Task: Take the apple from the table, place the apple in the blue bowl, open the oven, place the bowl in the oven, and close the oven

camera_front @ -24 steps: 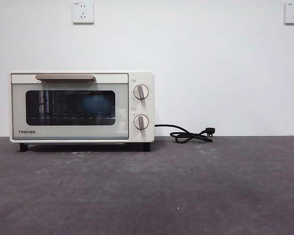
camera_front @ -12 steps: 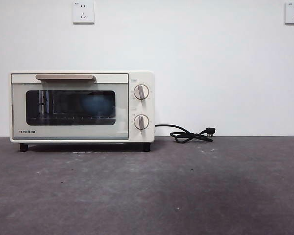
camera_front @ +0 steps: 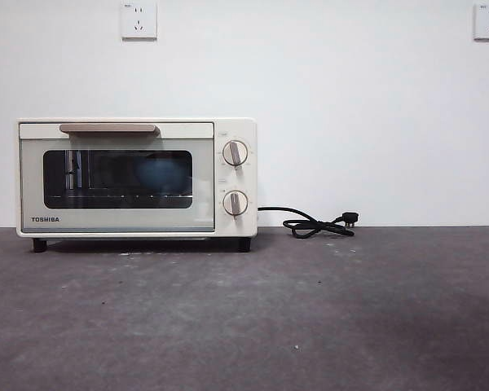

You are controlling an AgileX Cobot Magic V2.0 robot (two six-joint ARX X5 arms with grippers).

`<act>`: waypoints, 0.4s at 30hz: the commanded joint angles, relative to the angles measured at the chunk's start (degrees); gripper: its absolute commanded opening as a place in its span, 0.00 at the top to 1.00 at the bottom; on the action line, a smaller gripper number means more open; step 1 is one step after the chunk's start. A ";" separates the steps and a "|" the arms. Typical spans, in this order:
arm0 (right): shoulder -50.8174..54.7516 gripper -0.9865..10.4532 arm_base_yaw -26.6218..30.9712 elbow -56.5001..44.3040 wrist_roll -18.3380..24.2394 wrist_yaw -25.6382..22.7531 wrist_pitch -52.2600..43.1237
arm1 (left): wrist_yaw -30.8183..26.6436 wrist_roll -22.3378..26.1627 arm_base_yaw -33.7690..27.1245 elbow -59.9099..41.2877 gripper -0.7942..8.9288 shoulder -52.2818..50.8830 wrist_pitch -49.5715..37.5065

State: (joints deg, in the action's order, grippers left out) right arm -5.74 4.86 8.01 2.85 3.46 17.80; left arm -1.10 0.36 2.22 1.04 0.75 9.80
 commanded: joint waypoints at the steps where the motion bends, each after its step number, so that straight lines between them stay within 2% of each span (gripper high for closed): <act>1: 2.40 0.92 0.02 -2.29 0.35 0.15 -2.03 | 0.02 -0.37 0.11 -0.61 0.92 0.02 -0.44; 12: 5.31 0.92 -0.02 -7.21 0.13 0.22 -7.65 | 0.02 -0.37 0.11 -0.61 0.92 0.09 -0.44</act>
State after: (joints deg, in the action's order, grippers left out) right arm -0.60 4.86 1.43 2.85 3.49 10.83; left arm -1.10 0.36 2.22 1.04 0.80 9.78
